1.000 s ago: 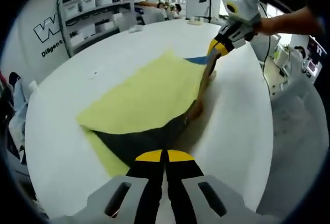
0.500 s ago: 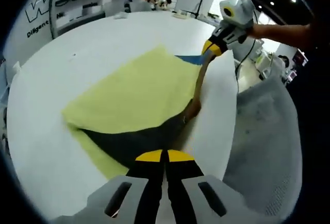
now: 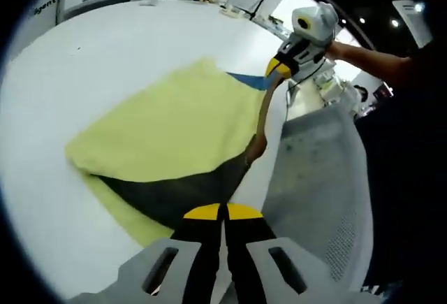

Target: Fold the garment on the visible template until the final outline fits inside the template.

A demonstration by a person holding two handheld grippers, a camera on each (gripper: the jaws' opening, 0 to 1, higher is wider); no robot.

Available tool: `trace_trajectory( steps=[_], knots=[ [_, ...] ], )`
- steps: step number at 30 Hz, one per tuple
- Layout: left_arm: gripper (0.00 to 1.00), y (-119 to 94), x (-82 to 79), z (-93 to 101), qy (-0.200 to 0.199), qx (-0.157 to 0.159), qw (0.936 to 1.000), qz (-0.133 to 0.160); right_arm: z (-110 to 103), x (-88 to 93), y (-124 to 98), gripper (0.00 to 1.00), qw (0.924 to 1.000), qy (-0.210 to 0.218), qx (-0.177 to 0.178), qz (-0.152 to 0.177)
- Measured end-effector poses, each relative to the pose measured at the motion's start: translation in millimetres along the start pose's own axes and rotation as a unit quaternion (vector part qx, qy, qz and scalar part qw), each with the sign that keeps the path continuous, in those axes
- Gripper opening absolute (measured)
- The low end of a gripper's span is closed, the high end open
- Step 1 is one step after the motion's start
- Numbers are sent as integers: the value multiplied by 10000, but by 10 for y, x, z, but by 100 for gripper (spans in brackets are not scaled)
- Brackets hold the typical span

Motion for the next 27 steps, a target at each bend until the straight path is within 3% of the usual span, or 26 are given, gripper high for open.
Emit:
trace_trajectory(
  steps=[10,12,13,22,27],
  knots=[
    [0,-17,121,197,-289,505,9982,-147,-174,205,-60,0,9967,311,-608,-443],
    [0,-21,134,255,-568,765,9952,-243,-190,220,-90,0,9957,336,-700,-508],
    [0,-22,127,269,-527,840,9948,-234,-193,225,-112,0,9952,356,-739,-539],
    [0,-46,44,369,-476,1263,9906,-209,-124,173,-237,0,9935,355,-888,-621],
    [0,-80,7,310,-435,1220,9915,-136,-96,75,-271,0,9937,305,-913,-579]
  ],
)
Point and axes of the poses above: the point that each gripper's makers call its tool centre point, and the gripper's own axes: y roughly forward along the fingers, z roughly to its right, x roughly out of its underside, the point moved 10 cm from there along -y, roughly backward along the fingers, and after that the axes turned 6 degrees about y, right-handed, at the moved point
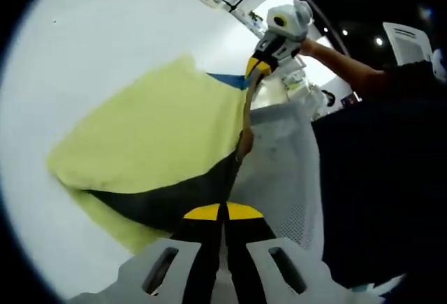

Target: Fold the garment on the visible template until the final outline fits inside the template.

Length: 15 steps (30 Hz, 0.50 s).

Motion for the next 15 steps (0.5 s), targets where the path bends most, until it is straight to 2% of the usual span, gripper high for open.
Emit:
trace_trajectory(
  steps=[3,10,15],
  knots=[
    [0,-49,-39,-39,51,-78,9999,104,16,-73,-27,0,10000,-51,39,40],
    [0,-212,-193,-175,224,-505,9970,546,94,-301,-134,0,9992,-210,229,267],
    [0,-329,-347,-318,404,-1011,9897,928,173,-515,-231,0,9966,-356,508,542]
  ],
)
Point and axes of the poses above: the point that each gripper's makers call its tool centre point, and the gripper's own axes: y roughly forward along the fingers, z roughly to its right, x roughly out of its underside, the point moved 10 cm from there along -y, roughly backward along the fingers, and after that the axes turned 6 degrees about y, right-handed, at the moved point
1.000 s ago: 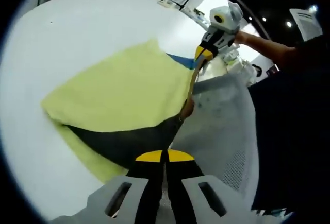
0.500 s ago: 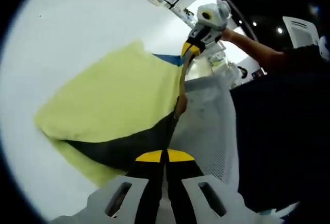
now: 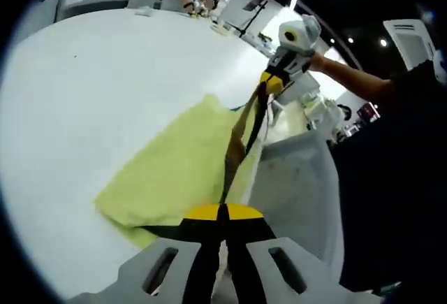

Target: Fold the garment on the visible template until the final outline fits inside the template.

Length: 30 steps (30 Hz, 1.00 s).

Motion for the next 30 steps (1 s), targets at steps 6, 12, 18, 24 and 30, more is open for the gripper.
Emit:
trace_trajectory(
  steps=[6,12,18,24,30],
  knots=[
    [0,-10,-131,-132,178,-485,9985,176,124,-192,-47,0,9993,15,277,268],
    [0,-27,-273,-266,491,-1030,9930,316,217,-360,-53,0,9970,-95,597,477],
    [0,-77,-460,-370,851,-1544,9830,509,342,-518,-77,0,9913,-120,1011,836],
    [0,-136,-680,-489,1273,-2183,9647,736,437,-693,-108,0,9841,-301,1337,1126],
    [0,-155,-802,-573,1203,-2307,9621,813,520,-795,-92,0,9811,-251,1448,1262]
  ],
)
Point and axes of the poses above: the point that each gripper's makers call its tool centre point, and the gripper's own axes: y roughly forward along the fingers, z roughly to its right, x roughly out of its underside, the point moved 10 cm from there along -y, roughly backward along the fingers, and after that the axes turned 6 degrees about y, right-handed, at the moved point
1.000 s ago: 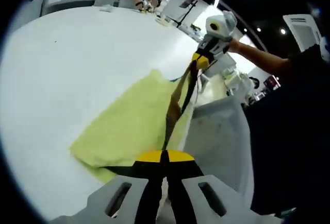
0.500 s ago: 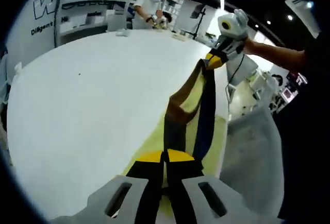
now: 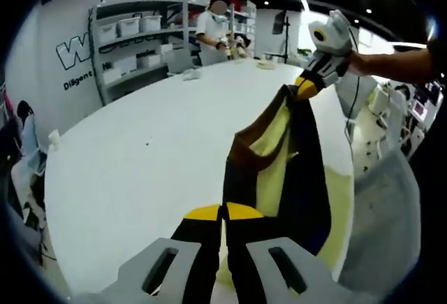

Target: Fold the garment on the visible template until the final outline fits inside the template.

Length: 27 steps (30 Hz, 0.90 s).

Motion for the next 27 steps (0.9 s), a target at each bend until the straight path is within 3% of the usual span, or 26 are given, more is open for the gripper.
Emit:
trace_trajectory(
  steps=[15,27],
  knots=[
    [0,117,-105,-204,358,-378,9986,15,150,-138,142,0,9979,-264,461,380],
    [0,139,-281,-433,512,-683,9962,156,201,-305,170,0,9944,-469,675,659]
  ],
)
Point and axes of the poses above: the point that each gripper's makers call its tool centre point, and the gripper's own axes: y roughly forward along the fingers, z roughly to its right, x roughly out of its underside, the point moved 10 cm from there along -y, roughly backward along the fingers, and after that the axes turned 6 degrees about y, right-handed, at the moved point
